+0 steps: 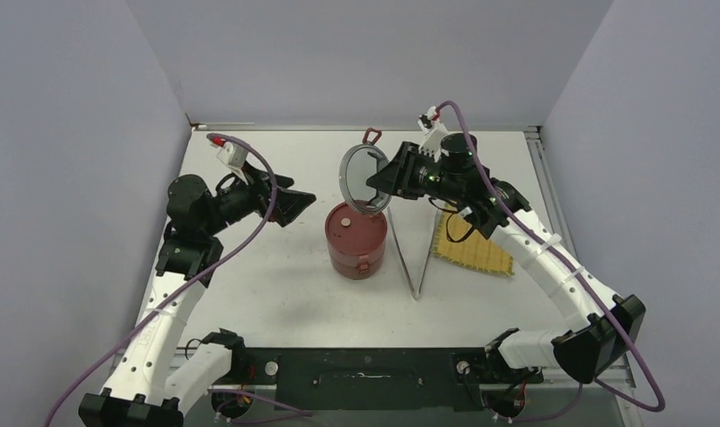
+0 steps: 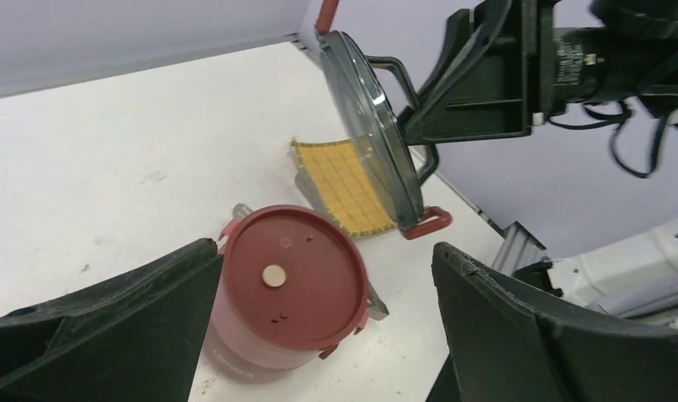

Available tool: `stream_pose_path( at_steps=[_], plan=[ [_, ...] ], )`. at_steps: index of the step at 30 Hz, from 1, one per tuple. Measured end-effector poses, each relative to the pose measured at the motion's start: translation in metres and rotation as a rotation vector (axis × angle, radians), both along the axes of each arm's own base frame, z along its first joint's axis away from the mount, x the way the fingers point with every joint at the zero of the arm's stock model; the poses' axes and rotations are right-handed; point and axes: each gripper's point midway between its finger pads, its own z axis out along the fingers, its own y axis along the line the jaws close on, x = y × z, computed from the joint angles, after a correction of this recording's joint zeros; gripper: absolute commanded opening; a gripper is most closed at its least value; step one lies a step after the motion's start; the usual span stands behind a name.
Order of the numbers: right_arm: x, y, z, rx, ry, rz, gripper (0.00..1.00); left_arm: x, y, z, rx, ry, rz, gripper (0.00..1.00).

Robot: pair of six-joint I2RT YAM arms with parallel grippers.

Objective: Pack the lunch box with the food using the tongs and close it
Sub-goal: Place the box lid in the packing box.

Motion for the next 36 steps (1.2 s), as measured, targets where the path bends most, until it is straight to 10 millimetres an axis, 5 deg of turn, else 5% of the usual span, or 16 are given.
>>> stream_pose_path(
  at_steps=[8, 25, 36],
  plan=[
    [0.000, 0.003, -0.063, -0.327, 0.222, 0.004, 0.05, 0.019, 0.013, -0.072, 0.117, 0.170, 0.159, 0.95],
    [-0.028, 0.032, -0.106, -0.708, 0.280, 0.086, 0.05, 0.026, 0.018, -0.122, 0.234, 0.319, 0.224, 0.95],
    [-0.019, 0.034, -0.118, -0.809, 0.258, 0.075, 0.05, 0.018, 0.001, -0.132, 0.205, 0.394, 0.110, 0.88]
  ],
)
